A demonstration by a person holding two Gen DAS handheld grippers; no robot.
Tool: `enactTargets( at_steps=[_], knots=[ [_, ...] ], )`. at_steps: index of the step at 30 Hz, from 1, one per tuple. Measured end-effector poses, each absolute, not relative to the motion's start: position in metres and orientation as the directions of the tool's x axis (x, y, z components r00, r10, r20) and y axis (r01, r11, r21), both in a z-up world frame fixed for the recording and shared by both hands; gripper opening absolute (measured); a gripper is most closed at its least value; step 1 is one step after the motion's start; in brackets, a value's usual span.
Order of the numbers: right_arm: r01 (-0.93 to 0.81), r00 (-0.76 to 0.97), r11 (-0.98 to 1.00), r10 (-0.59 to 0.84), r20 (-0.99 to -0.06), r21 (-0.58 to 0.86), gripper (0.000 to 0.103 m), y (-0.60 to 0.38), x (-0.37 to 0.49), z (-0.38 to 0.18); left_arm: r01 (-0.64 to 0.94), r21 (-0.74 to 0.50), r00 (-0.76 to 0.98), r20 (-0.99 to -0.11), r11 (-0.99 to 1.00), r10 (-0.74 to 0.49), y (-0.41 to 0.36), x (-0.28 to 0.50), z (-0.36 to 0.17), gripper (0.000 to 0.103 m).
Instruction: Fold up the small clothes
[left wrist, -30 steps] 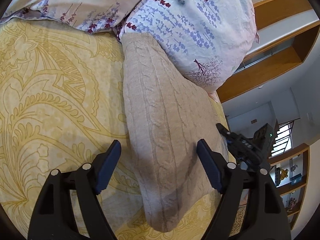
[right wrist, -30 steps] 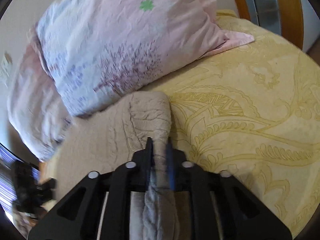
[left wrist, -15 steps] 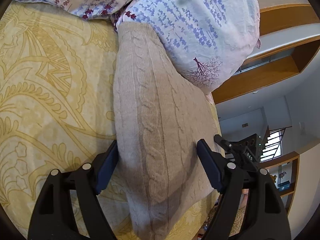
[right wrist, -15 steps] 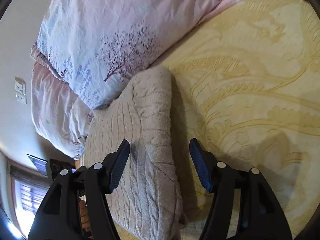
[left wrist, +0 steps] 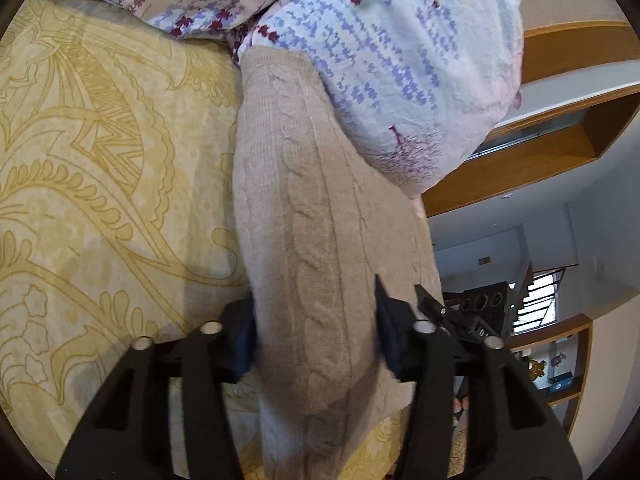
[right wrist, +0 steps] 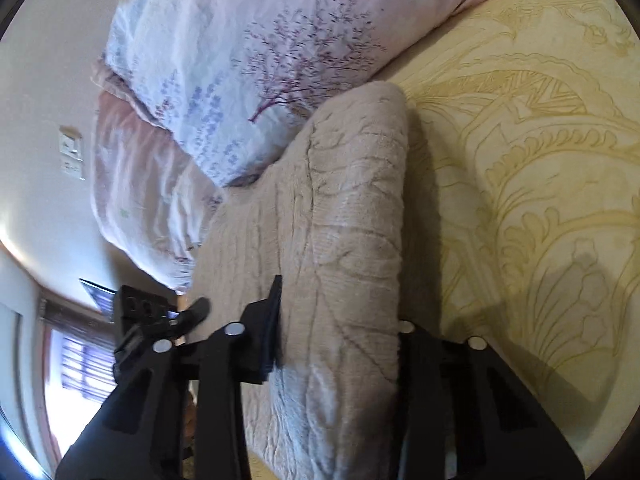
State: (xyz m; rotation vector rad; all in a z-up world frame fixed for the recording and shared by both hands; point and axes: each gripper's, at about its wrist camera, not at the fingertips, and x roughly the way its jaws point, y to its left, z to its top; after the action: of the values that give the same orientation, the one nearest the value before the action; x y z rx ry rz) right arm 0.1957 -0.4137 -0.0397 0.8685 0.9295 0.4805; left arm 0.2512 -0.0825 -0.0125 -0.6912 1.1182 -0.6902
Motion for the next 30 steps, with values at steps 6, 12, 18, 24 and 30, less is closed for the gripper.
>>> enactTargets(
  at_steps=[6,12,18,24,30],
  knots=[
    [-0.079,0.533,0.585,0.709,-0.461,0.807,0.030,-0.392,0.176,-0.014,0.217,-0.760,0.299,-0.546,0.613,-0.783,-0.065,0.230,0.008,0.041],
    [-0.198,0.525,0.640,0.709,-0.471,0.742,0.029,-0.337,0.174,0.011,0.247,-0.724,0.366,-0.546,0.644,-0.754,-0.021,0.210,0.032,0.041],
    [-0.281,0.524,0.670,0.707,-0.475,0.687,0.029,-0.286,0.184,0.012,0.215,-0.701,0.454,-0.545,0.680,-0.705,0.040,0.204,0.040,0.043],
    [-0.170,0.451,0.691,0.688,-0.568,0.702,0.038,-0.270,0.201,-0.025,0.039,-0.764,0.436,-0.567,0.645,-0.698,0.081,0.211,-0.010,0.047],
    [-0.134,0.533,0.680,0.662,-0.526,0.720,0.040,-0.305,0.184,-0.013,0.056,-0.736,0.456,-0.582,0.675,-0.673,0.081,0.209,-0.005,0.057]
  ],
)
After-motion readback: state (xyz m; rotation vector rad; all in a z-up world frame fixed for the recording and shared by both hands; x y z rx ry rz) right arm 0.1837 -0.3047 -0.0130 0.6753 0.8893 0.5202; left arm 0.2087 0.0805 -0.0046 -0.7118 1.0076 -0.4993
